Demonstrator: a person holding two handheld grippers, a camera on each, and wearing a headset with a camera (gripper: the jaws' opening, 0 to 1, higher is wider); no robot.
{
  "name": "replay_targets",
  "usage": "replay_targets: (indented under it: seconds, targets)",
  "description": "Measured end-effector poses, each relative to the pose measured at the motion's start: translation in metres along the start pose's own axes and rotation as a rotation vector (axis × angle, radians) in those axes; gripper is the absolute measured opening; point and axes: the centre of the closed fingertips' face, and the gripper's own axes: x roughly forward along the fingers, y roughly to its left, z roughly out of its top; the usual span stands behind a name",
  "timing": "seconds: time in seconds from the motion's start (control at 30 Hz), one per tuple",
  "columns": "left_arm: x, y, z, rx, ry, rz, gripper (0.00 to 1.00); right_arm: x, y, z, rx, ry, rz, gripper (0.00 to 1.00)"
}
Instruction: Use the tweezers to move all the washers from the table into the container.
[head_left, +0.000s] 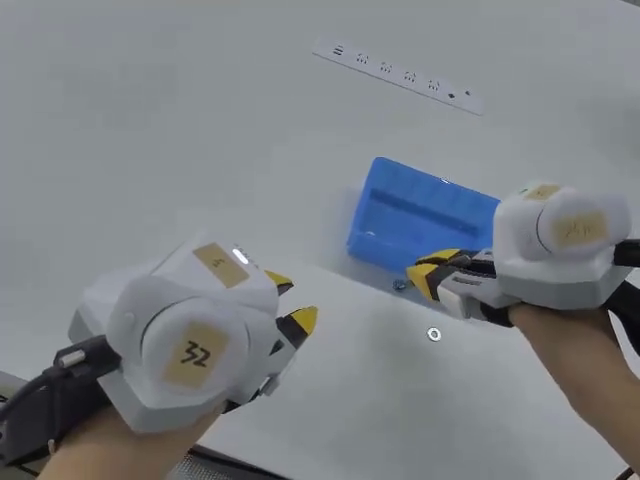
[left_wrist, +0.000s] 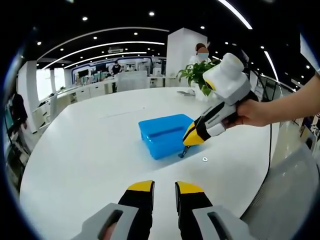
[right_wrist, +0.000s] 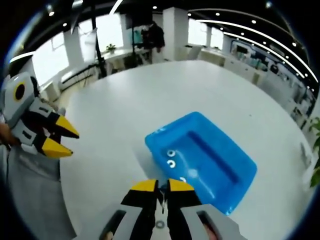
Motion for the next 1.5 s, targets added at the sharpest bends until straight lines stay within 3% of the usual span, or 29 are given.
replay_targets:
  seconds: [0.33,0.47,0.57,0.67,0.73,0.77,0.97,1.13,1.23,1.33,1.5]
  targets:
    - [0.001,0.0,-0.001,0.004,0.002,0.0,0.14,0.003,0.002,0.003,0.029,0.04,0.018,0.03]
    - [0.001,-0.001,0.0,0.01,0.002,-0.001,0.15,0.004,0.004,0.002,-0.023,0.054,-0.024,0.03]
    - [0.001,-0.002,0.001,0.009,-0.003,-0.009,0.16,0.005,0.003,0.003,-0.024,0.005,-0.046,0.02]
    - [0.001,-0.004,0.001,0.018,-0.002,-0.015,0.18,0.004,0.001,0.002,0.015,-0.006,-0.061,0.01]
    - [0.0,-0.007,0.002,0.019,-0.008,-0.025,0.2,0.004,0.003,0.001,0.049,-0.009,-0.037,0.01]
    - [0.0,-0.008,0.003,0.02,-0.01,-0.029,0.21,0.001,0.004,0.007,0.068,-0.039,-0.031,0.01]
    - [-0.004,-0.016,0.007,0.035,-0.021,-0.047,0.38,-0.02,0.009,0.028,0.074,-0.095,-0.006,0.02]
    - [-0.011,-0.02,0.012,0.042,-0.032,-0.036,0.68,-0.049,0.007,0.054,0.163,-0.209,0.016,0.02]
    - [-0.015,-0.019,0.013,0.033,-0.038,-0.024,0.8,-0.063,0.002,0.062,0.2,-0.244,0.014,0.02]
    - [-0.019,-0.019,0.013,0.027,-0.036,-0.021,0.9,-0.073,-0.005,0.065,0.214,-0.261,-0.002,0.02]
    - [-0.025,-0.02,0.012,0.035,-0.04,-0.004,0.97,-0.075,-0.023,0.062,0.182,-0.223,-0.047,0.02]
